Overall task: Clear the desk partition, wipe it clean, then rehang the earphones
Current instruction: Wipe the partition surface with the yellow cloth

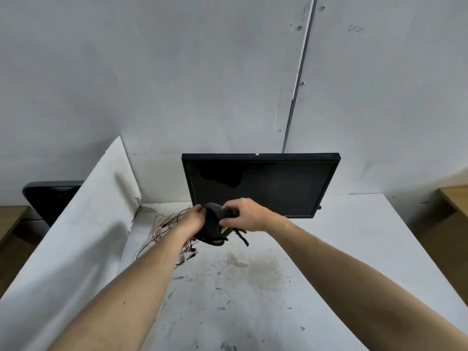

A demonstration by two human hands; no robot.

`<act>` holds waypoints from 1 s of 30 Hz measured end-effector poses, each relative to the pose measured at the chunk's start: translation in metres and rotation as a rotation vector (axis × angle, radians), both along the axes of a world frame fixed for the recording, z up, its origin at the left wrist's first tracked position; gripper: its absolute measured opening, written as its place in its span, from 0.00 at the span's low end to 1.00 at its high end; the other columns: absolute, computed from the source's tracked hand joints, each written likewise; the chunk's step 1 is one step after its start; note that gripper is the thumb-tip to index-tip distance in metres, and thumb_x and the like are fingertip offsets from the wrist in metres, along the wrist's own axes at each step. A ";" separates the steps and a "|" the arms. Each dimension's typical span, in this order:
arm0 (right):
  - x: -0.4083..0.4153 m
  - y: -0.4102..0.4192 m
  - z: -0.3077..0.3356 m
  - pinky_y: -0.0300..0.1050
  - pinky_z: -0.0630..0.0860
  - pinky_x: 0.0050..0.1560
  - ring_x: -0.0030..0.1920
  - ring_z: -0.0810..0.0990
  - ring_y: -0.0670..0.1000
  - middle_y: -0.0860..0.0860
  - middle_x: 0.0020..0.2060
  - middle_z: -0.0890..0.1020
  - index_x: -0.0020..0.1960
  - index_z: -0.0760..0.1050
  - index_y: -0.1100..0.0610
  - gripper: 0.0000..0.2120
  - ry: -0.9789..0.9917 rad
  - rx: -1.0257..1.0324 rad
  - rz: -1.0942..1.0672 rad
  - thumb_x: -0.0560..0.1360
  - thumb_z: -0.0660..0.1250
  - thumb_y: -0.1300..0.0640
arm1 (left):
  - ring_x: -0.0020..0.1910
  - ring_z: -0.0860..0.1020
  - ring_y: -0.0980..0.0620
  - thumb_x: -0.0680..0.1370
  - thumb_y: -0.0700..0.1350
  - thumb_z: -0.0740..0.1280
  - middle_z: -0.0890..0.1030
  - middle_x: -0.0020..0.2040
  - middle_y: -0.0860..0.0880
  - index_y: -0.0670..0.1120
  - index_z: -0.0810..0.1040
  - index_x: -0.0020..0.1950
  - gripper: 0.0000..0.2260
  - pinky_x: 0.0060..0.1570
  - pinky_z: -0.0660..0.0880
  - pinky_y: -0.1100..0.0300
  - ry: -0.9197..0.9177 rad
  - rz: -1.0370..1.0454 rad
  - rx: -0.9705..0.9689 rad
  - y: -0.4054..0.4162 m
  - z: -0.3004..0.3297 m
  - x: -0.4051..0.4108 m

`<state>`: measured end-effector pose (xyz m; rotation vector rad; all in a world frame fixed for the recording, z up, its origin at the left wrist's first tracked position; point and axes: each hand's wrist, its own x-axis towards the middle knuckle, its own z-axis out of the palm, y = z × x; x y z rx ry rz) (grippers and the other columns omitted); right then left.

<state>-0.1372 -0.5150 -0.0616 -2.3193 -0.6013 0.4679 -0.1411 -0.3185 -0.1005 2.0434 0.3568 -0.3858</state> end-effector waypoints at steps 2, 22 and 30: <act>-0.006 0.000 0.002 0.41 0.76 0.54 0.51 0.80 0.45 0.44 0.51 0.83 0.61 0.80 0.46 0.16 0.128 -0.093 0.144 0.75 0.69 0.44 | 0.53 0.83 0.41 0.78 0.64 0.60 0.84 0.53 0.40 0.45 0.81 0.58 0.24 0.48 0.82 0.48 0.258 0.104 -0.417 -0.008 0.005 -0.002; -0.012 -0.114 -0.132 0.44 0.76 0.51 0.54 0.79 0.55 0.54 0.55 0.81 0.63 0.76 0.54 0.16 0.312 -0.034 -0.592 0.75 0.69 0.57 | 0.52 0.82 0.47 0.80 0.42 0.65 0.83 0.54 0.47 0.47 0.75 0.63 0.12 0.43 0.82 0.53 0.343 -0.038 -0.271 -0.127 -0.107 -0.003; -0.011 -0.155 -0.197 0.53 0.73 0.62 0.68 0.69 0.58 0.55 0.69 0.68 0.74 0.63 0.52 0.28 0.208 -0.398 -0.614 0.76 0.66 0.57 | 0.61 0.74 0.43 0.77 0.43 0.67 0.71 0.64 0.45 0.49 0.64 0.71 0.24 0.57 0.73 0.55 0.117 -0.321 0.172 -0.200 -0.176 0.008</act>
